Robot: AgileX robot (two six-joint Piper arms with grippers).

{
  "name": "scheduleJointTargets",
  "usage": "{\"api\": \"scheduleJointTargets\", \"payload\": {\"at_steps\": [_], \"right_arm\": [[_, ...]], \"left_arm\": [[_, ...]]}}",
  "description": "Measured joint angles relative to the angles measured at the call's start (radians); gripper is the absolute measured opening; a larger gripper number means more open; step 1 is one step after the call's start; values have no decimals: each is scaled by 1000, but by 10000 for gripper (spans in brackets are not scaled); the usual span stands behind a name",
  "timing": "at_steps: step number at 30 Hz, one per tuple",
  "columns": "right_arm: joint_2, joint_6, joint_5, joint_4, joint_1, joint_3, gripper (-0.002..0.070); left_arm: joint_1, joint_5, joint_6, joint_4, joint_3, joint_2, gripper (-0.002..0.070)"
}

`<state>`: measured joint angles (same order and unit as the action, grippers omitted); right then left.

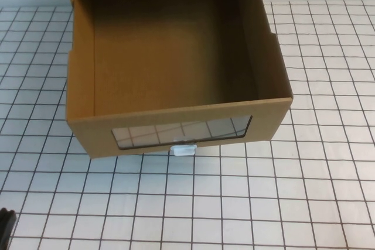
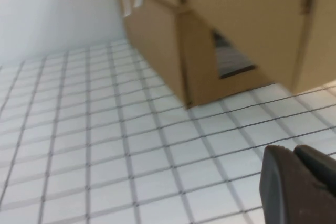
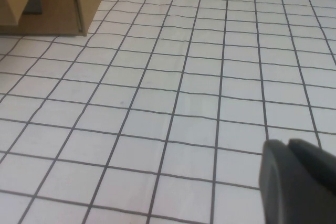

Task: Open the shoe box
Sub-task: 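Pull the top drawer of the cardboard box fully open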

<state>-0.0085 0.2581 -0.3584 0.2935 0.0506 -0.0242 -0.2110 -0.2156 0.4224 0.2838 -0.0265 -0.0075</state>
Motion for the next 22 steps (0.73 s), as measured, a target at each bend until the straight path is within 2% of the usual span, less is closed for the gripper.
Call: {"api": "scheduleJointTargets", "payload": {"at_steps": [2, 5, 8, 22], "right_arm": [[-2, 0, 0, 0, 0, 0, -13], [-2, 0, -2, 0, 0, 0, -13], [-2, 0, -2, 0, 0, 0, -13], [-2, 0, -5, 2, 0, 0, -13]], "left_arm": [[14, -4, -123, -123, 0, 0, -2], [36, -56, -201, -196, 0, -2, -2], [51, -141, -234, -212, 0, -2, -2], [52, -147, -254, -220, 0, -4, -2]]}}
